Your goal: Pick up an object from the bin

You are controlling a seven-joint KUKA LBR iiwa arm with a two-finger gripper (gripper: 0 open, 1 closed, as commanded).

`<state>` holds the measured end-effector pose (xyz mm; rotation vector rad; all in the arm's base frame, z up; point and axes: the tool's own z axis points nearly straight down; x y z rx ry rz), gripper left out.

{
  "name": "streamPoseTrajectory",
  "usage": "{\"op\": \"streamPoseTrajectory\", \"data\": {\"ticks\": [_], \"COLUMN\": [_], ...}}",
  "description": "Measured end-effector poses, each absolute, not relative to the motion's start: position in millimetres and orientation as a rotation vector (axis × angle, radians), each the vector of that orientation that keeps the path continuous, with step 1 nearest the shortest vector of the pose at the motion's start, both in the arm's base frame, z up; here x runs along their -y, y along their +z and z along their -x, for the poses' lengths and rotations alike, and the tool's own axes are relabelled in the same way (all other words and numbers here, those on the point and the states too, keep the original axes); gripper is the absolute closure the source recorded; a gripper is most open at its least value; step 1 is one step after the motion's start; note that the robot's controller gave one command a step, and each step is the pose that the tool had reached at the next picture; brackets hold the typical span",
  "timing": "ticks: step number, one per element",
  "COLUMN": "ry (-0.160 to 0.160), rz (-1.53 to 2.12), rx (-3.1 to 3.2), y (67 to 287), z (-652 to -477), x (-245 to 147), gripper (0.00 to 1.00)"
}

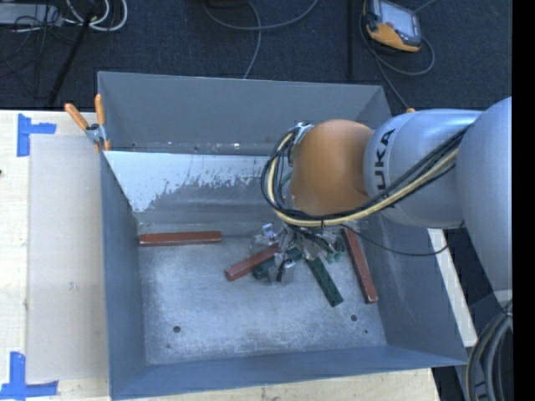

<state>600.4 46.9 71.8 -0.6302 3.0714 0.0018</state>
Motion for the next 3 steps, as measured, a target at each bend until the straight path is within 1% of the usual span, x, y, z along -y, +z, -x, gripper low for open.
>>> {"op": "streamPoseTrajectory", "data": {"ticks": [1, 2, 3], "ry": [0.002, 0.0, -0.001], "rz": [0.623, 0.615, 0.605], "rx": [-3.077, -3.077, -3.075], "y": [80, 119, 177], "z": [-600.9, -602.1, -603.8], "x": [-47, -47, -48], "gripper": [1.0, 1.0, 1.0]}}
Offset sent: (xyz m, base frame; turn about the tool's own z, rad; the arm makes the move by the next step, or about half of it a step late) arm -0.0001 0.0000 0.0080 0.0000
